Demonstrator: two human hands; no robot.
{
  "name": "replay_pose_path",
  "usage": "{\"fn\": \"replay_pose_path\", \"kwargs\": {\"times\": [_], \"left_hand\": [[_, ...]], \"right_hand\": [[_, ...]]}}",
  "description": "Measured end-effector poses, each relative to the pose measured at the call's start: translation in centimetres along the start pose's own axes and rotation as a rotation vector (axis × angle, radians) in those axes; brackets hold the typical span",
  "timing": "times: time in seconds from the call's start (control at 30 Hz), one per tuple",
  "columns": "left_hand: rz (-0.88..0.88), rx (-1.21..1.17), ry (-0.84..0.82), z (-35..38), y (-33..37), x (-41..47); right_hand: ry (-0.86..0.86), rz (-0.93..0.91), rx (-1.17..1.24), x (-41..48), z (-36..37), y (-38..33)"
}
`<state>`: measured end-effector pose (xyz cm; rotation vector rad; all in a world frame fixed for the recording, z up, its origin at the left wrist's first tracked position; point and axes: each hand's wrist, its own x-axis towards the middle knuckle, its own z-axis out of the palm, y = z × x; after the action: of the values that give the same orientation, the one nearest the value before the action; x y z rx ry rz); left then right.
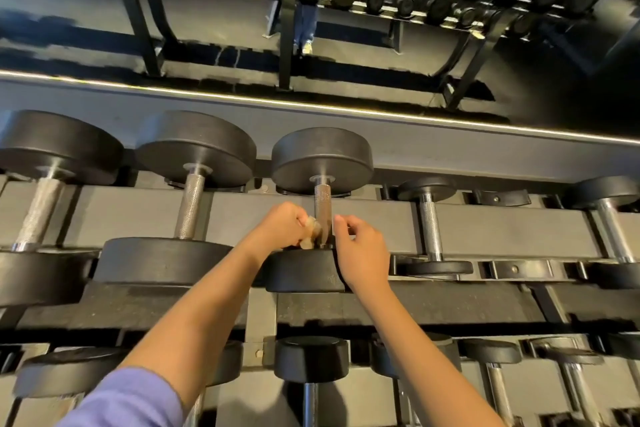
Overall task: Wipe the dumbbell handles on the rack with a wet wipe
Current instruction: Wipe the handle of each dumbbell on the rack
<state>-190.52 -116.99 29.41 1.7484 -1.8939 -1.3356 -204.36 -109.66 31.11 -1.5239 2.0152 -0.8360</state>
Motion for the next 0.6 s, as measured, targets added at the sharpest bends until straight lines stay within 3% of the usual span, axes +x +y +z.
{"fn": "replay_pose_path", "kwargs": {"times": [0.1, 0.3, 0.43, 0.6], "left_hand": [[0.056, 0.036, 0.105, -0.4, -0.2, -2.2], [0.185, 0.252, 0.478, -5.2, -2.4, -6.9], [0.108, 0.303, 0.721, -8.4, -5.4, -9.5], [0.06, 0.269, 0.811, -8.7, -6.3, -9.0]], "right_hand": [[0.004, -0.077, -0.046, -0.1, 0.2, 0.1], [0.126, -0.328, -0.334, -0.6, 1.6, -1.0], [0.018, -0.445, -0.512, -1.3, 3.5, -3.4], [-0.031, -0.483, -0.523, -1.2, 5.1, -5.6]]}}
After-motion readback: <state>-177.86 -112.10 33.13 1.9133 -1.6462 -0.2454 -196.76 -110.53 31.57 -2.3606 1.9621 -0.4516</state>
